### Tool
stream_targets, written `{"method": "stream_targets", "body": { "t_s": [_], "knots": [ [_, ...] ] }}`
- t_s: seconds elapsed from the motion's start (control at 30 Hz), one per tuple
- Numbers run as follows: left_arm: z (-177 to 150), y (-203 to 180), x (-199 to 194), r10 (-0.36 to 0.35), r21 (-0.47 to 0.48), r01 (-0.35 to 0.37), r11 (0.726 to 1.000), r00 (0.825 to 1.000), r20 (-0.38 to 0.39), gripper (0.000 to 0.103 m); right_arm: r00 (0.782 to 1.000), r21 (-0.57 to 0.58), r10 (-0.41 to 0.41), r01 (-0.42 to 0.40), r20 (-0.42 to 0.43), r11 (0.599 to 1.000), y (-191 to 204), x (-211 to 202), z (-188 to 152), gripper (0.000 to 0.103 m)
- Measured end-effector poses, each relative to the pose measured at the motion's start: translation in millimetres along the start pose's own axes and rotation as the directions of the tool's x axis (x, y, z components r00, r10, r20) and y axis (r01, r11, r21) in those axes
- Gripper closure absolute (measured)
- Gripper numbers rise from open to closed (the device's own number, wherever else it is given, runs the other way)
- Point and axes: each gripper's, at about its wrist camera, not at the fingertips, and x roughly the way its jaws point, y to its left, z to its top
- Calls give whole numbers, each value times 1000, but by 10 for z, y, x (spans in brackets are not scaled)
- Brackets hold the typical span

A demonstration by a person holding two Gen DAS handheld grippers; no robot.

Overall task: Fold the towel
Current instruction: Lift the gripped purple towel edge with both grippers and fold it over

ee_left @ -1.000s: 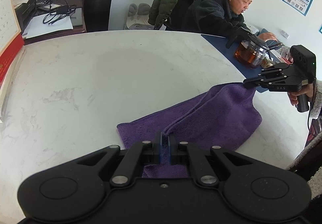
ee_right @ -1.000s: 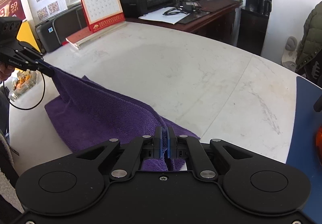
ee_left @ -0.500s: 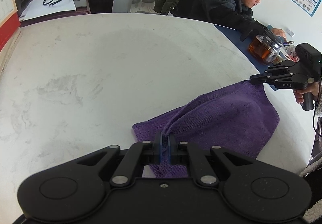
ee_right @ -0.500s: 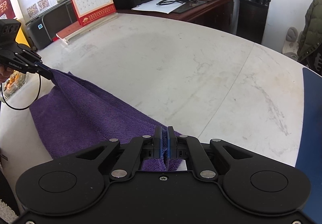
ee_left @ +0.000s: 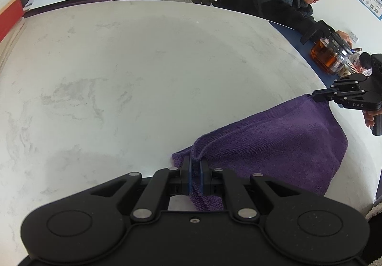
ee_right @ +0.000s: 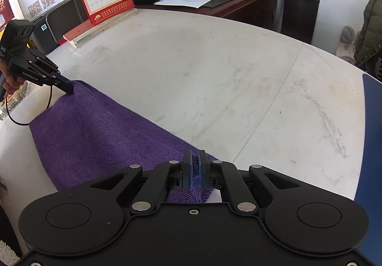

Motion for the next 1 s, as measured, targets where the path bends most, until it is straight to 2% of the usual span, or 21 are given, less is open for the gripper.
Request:
{"method": "stream_targets", "body": {
  "t_s": [0.2,0.37,0.43,0.53,0.7,0.8,1.0],
  "knots": [
    [-22,13,-22,-9,-14,9,1000,1000,-6,96,1000,1,5,-5,-10,1000,12,24,1,98],
    [-41,4,-52,-18,-16,18,1000,1000,-12,87,1000,17,8,-8,-7,1000,3,25,3,98],
    [66,-1,8,-19,-11,19,1000,1000,-17,82,1000,21,8,-8,-5,1000,-1,21,-2,98],
    [78,-24,24,-17,1,17,1000,1000,-23,80,1000,30,7,-7,-1,1000,-8,17,-9,97],
    [85,-44,34,-7,16,7,1000,1000,-27,81,1000,42,6,-6,5,999,-18,10,-19,97],
    [93,-28,34,5,5,-5,1000,1000,-29,90,1000,45,5,-6,11,999,-15,2,-26,97],
    [108,-59,82,21,23,-21,1000,999,-30,87,1000,61,7,-8,18,998,-7,-26,-54,97]
  ]
}}
